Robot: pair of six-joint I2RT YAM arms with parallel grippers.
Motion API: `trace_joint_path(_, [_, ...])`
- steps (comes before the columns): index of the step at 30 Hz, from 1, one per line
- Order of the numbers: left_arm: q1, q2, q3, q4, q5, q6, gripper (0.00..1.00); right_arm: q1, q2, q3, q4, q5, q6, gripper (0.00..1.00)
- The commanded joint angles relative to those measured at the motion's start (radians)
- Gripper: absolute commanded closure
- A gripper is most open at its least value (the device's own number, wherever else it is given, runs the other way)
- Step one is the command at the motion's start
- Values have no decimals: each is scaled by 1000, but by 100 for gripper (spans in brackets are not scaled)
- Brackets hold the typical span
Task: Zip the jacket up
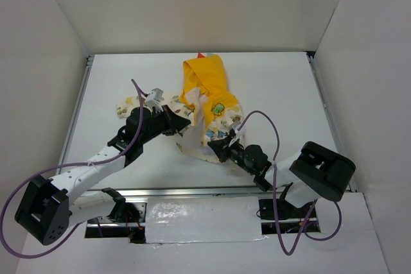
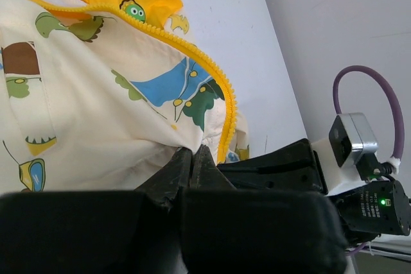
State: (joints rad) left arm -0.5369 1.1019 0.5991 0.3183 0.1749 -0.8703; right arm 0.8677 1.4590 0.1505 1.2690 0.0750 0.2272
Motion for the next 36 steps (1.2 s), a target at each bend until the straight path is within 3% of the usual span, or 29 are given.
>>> trace_joint_path(1, [3, -14, -2, 85, 21, -12, 100, -9, -17, 7, 454, 17, 81, 100])
trace_joint_path(6, [3, 9, -16, 108, 15, -38, 100, -4, -90, 29, 377, 80, 133, 100])
trace_joint_path(11, [3, 35, -7, 116, 0, -73, 100, -3, -218, 112, 85, 212, 224, 100])
trace_joint_path(20, [2, 43, -10, 120, -3, -90, 100, 1, -246, 176, -98, 187, 233, 100])
trace_joint_path(36, [2, 6, -22, 142, -11, -82, 100, -1, -158, 121, -45, 120, 268, 100])
